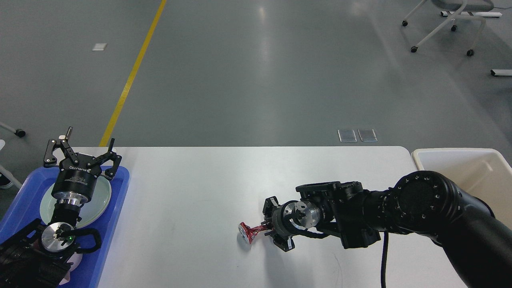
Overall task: Tidy desktop
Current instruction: 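Grasp the red wrapper with the right gripper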
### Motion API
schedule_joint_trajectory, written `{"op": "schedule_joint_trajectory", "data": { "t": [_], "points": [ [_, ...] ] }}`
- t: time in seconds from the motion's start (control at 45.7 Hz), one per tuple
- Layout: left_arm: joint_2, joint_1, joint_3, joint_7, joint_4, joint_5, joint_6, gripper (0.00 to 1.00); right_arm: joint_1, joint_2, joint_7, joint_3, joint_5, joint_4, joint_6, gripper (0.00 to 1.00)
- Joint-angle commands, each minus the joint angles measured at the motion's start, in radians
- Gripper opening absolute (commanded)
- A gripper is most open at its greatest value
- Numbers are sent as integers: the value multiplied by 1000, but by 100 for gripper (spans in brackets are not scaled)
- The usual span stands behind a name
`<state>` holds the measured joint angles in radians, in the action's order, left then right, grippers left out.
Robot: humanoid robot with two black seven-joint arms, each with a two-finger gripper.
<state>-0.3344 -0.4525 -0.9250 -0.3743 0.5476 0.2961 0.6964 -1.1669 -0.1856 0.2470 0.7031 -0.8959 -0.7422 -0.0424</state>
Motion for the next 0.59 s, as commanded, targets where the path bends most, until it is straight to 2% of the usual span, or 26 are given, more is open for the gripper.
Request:
{"op": "schedule_joint_trajectory", "data": {
  "t": [0.0, 0.109, 0.263, 0.284, 0.328, 0.569],
  "points": [
    [0, 0, 0, 0, 0, 0, 0, 98, 1, 0, 0, 1, 0, 0, -2, 28],
    [0, 0, 0, 0, 0, 0, 0, 98, 1, 0, 1, 1, 0, 0, -1, 22],
    [0, 0, 0, 0, 0, 0, 0, 98, -8, -3, 3, 1, -5, -3, -7, 21],
    [0, 0, 0, 0, 0, 0, 0, 98, -8, -3, 3, 1, -5, -5, -7, 17],
    [0, 0, 0, 0, 0, 0, 0, 98, -10, -3, 3, 1, -3, -11, -7, 0],
    [0, 0, 0, 0, 0, 0, 0, 98, -30, -2, 3, 1, -12, -31, -8, 0]
  ]
}}
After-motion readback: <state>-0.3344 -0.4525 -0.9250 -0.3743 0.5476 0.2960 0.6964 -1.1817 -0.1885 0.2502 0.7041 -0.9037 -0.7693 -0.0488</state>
